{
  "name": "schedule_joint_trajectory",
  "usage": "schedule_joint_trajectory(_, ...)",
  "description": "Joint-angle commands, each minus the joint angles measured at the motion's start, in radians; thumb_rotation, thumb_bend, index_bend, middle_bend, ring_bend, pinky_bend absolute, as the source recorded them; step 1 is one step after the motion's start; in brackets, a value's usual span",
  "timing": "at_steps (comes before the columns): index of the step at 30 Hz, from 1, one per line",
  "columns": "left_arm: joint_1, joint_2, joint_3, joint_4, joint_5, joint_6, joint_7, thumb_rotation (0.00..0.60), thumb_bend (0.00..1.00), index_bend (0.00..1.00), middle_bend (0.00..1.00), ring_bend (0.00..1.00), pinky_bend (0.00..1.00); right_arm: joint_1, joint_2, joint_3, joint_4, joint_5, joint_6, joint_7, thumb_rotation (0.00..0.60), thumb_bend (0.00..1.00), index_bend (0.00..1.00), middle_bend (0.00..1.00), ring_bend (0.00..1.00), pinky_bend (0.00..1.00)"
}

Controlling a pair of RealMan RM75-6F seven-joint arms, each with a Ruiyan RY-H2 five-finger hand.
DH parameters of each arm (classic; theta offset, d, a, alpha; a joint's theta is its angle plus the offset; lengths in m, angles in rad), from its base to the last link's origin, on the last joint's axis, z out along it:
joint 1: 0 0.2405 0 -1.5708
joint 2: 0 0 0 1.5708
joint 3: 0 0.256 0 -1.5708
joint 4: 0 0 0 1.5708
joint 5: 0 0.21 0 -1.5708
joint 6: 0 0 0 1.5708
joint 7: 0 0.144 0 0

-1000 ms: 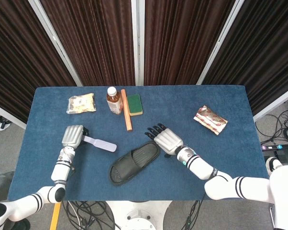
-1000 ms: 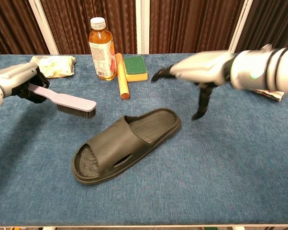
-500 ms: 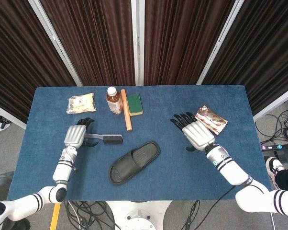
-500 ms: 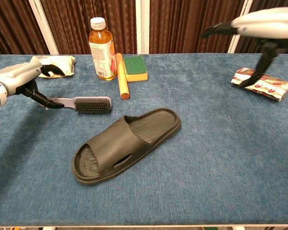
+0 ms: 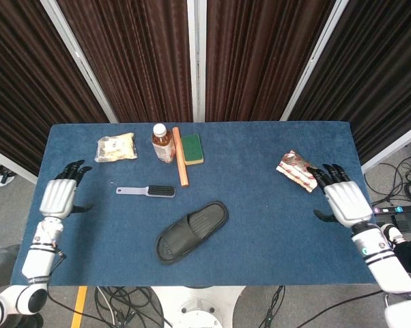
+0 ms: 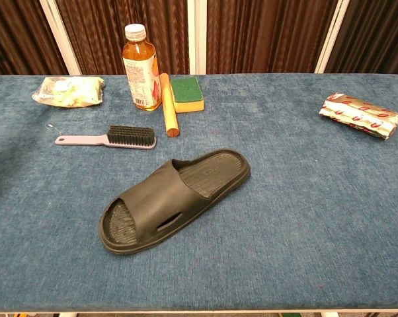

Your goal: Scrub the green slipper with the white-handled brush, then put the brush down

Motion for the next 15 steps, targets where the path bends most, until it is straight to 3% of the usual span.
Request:
schedule_joint_trajectory(1, 0.089, 0.062, 0.053, -0.017, 0.052, 0.09, -0.042, 0.6, 0.12, 0.27, 0.22, 0.12, 0.27, -0.128, 0.008, -0.033, 0.044, -0.051, 0.135, 0.073, 0.6, 0.15, 0.07, 0.12, 0.02, 0.05)
schedule_joint_trajectory(8, 0.23, 0.123, 0.129, -0.088, 0.082, 0.224, -0.035, 0.6, 0.12, 0.27, 0.22, 0.12, 0.25, -0.307, -0.042, -0.066, 0.105, -0.131, 0.328, 0.107, 0.6, 0.15, 0.04, 0.1, 0.0, 0.02)
schedule_joint_trajectory(15, 0.289, 0.137, 0.164, -0.153, 0.133, 0.285, -0.009, 0.6, 0.12, 0.27, 0.22, 0.12, 0.24, -0.378, -0.08, -0.059, 0.139, -0.196, 0.396, 0.123, 0.6, 0.15, 0.03, 0.1, 0.0, 0.02)
